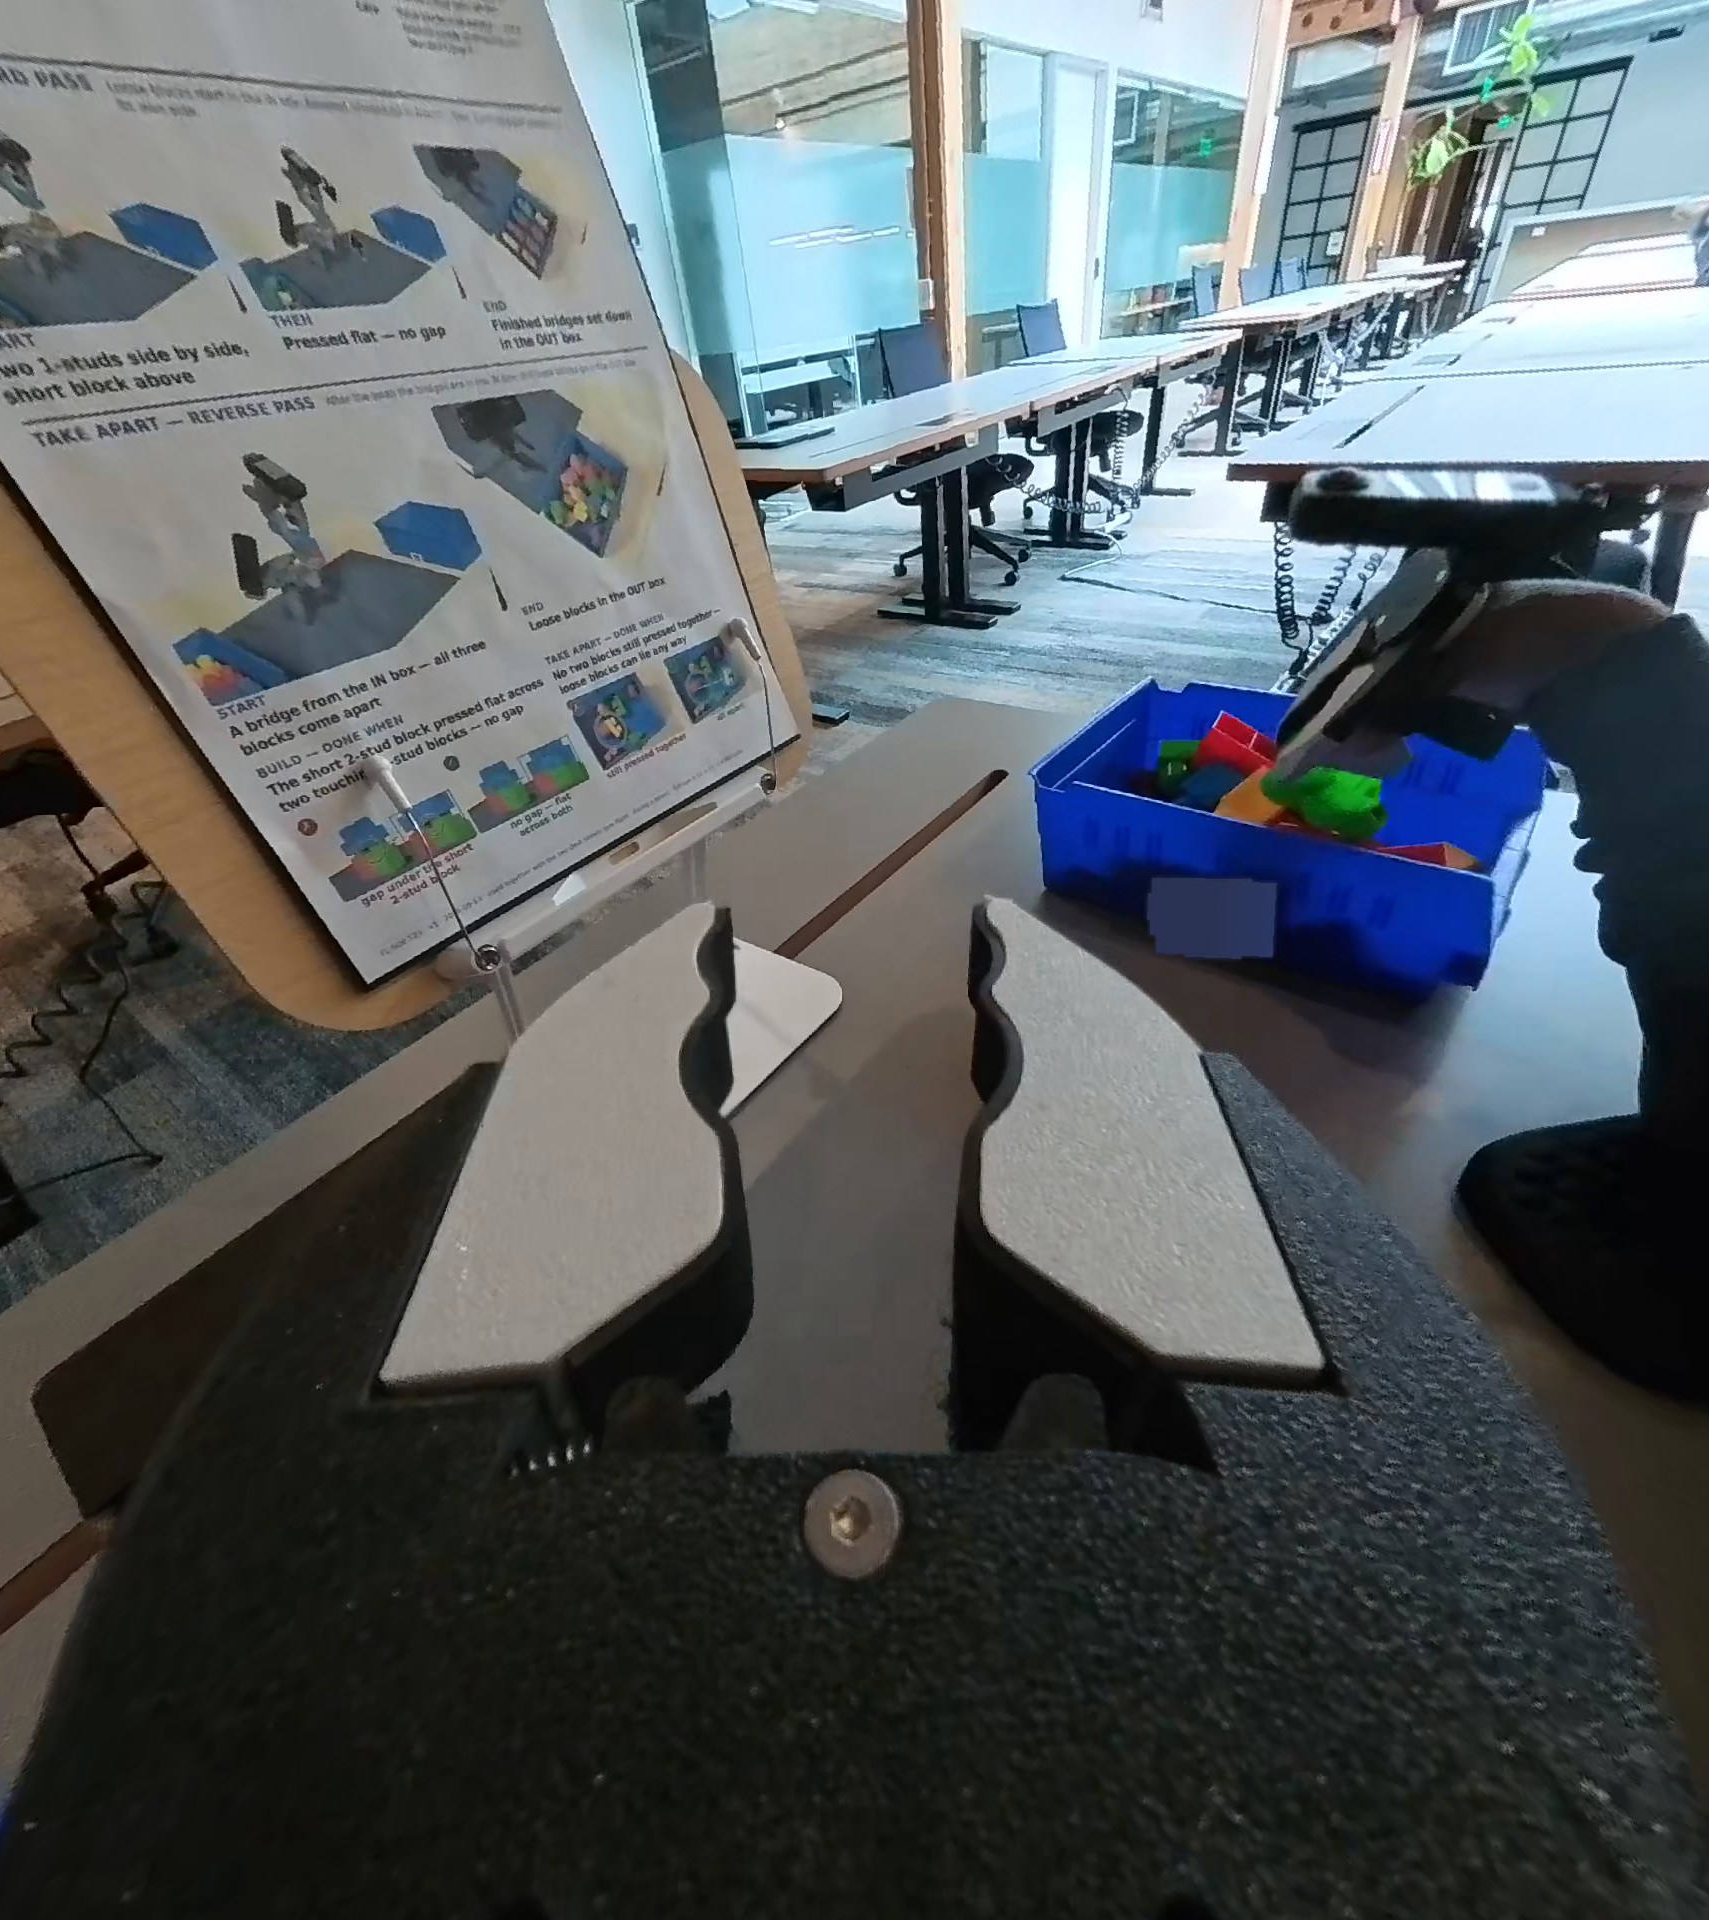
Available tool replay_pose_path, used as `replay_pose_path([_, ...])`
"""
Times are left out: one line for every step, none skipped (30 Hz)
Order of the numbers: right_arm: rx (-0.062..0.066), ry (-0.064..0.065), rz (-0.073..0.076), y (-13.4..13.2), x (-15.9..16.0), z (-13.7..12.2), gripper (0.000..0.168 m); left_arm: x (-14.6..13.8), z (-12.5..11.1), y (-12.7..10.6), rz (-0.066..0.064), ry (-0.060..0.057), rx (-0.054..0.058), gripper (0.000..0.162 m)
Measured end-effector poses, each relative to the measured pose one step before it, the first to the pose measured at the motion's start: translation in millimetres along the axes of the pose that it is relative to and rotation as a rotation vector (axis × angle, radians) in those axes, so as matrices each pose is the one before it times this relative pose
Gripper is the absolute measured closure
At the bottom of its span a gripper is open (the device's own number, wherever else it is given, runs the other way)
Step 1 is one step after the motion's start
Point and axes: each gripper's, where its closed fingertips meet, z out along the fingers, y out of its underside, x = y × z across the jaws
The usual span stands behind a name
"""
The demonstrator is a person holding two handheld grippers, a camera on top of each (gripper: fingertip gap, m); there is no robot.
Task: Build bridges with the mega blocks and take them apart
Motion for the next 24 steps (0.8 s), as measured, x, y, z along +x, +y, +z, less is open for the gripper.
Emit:
replay_pose_path([-0.0095, 0.0052, 0.0026, 1.13, 1.18, 1.29, 0.132, 0.21, 0.78, 1.19, -0.0009, 0.0031, -0.0059, 0.119])
replay_pose_path([-0.0031, 0.0040, -0.0026, 0.39, 0.48, 0.32, 0.131, 0.12, 0.92, 1.25, 0.0004, 0.0024, -0.0058, 0.119])
replay_pose_path([0.0045, -0.0001, -0.0054, -0.79, -0.66, -0.88, 0.127, -0.14, 0.81, 0.97, 0.0007, 0.0004, -0.0044, 0.119])
replay_pose_path([0.0123, 0.0028, -0.0062, -1.92, -0.39, -1.78, 0.125, -0.53, 0.97, 0.81, -0.0014, -0.0013, -0.0030, 0.119])
replay_pose_path([0.0160, 0.0046, -0.0036, -2.62, -0.28, -2.44, 0.124, -0.22, 1.02, 1.01, -0.0027, -0.0004, -0.0040, 0.118])
replay_pose_path([0.0142, 0.0053, -0.0023, -2.46, -0.18, -2.78, 0.124, -0.19, 0.83, 1.06, -0.0018, 0.0003, -0.0051, 0.118])
replay_pose_path([0.0134, 0.0095, -0.0030, -2.29, 0.47, -2.78, 0.123, -0.15, 0.83, 1.22, -0.0007, -0.0004, -0.0058, 0.118])
replay_pose_path([0.0137, 0.0136, -0.0020, -2.27, 1.10, -2.92, 0.121, -0.04, 0.57, 1.16, 0.0005, -0.0005, -0.0069, 0.118])
replay_pose_path([0.0105, 0.0123, -0.0013, -1.97, 0.95, -2.99, 0.121, 0.19, 0.46, 0.92, 0.0014, 0.0001, -0.0059, 0.118])
replay_pose_path([0.0121, 0.0096, -0.0027, -2.20, 0.36, -3.09, 0.119, 0.18, 0.21, 0.43, 0.0008, 0.0008, -0.0031, 0.118])
replay_pose_path([0.0150, 0.0064, -0.0050, -2.61, -0.15, -2.98, 0.117, 0.44, 0.22, 0.13, -0.0006, 0.0019, -0.0015, 0.117])
replay_pose_path([0.0172, 0.0032, -0.0060, -3.04, -0.87, -3.00, 0.115, 0.45, 0.13, -0.02, -0.0017, 0.0029, -0.0008, 0.117])
replay_pose_path([0.0199, 0.0034, -0.0052, -3.56, -1.16, -3.06, 0.112, 0.60, 0.02, -0.09, -0.0018, 0.0024, -0.0011, 0.117])
replay_pose_path([0.0186, 0.0044, -0.0045, -3.75, -1.27, -3.14, 0.111, 0.69, 0.05, 0.26, 0.0005, 0.0017, -0.0043, 0.116])
replay_pose_path([0.0164, 0.0047, -0.0056, -3.92, -1.52, -3.00, 0.109, 0.85, -0.08, 0.59, 0.0043, 0.0012, -0.0074, 0.115])
replay_pose_path([0.0165, 0.0040, -0.0079, -4.07, -1.79, -2.78, 0.107, 0.85, -0.24, 0.58, 0.0058, 0.0003, -0.0074, 0.114])
replay_pose_path([0.0194, 0.0030, -0.0082, -4.61, -1.91, -2.52, 0.106, 0.74, -0.26, 0.03, 0.0048, -0.0012, -0.0045, 0.114])
replay_pose_path([0.0221, 0.0006, -0.0062, -5.14, -1.95, -1.98, 0.105, 0.83, -0.34, -0.99, 0.0043, -0.0018, 0.0007, 0.114])
replay_pose_path([0.0210, 0.0008, -0.0024, -4.58, -1.38, -1.48, 0.105, 1.38, -0.32, -1.44, 0.0049, 0.0003, 0.0032, 0.114])
replay_pose_path([0.0150, 0.0045, 0.0007, -3.33, 0.10, -1.06, 0.104, 1.70, -0.46, -0.91, 0.0071, 0.0030, 0.0005, 0.114])
replay_pose_path([0.0053, 0.0068, -0.0008, -1.46, 1.64, -0.91, 0.102, 1.31, -0.36, -0.12, 0.0083, 0.0016, -0.0030, 0.114])
replay_pose_path([-0.0009, 0.0119, -0.0004, -0.20, 4.21, -0.78, 0.101, 0.11, -0.35, 0.49, 0.0054, -0.0038, -0.0057, 0.114])
replay_pose_path([-0.0044, 0.0137, 0.0042, 0.77, 6.65, -0.77, 0.100, -1.01, -0.16, 0.81, 0.0027, -0.0088, -0.0071, 0.114])
replay_pose_path([-0.0112, 0.0094, 0.0050, 2.33, 8.10, -0.87, 0.099, -1.34, -0.27, 0.64, 0.0019, -0.0091, -0.0051, 0.114])
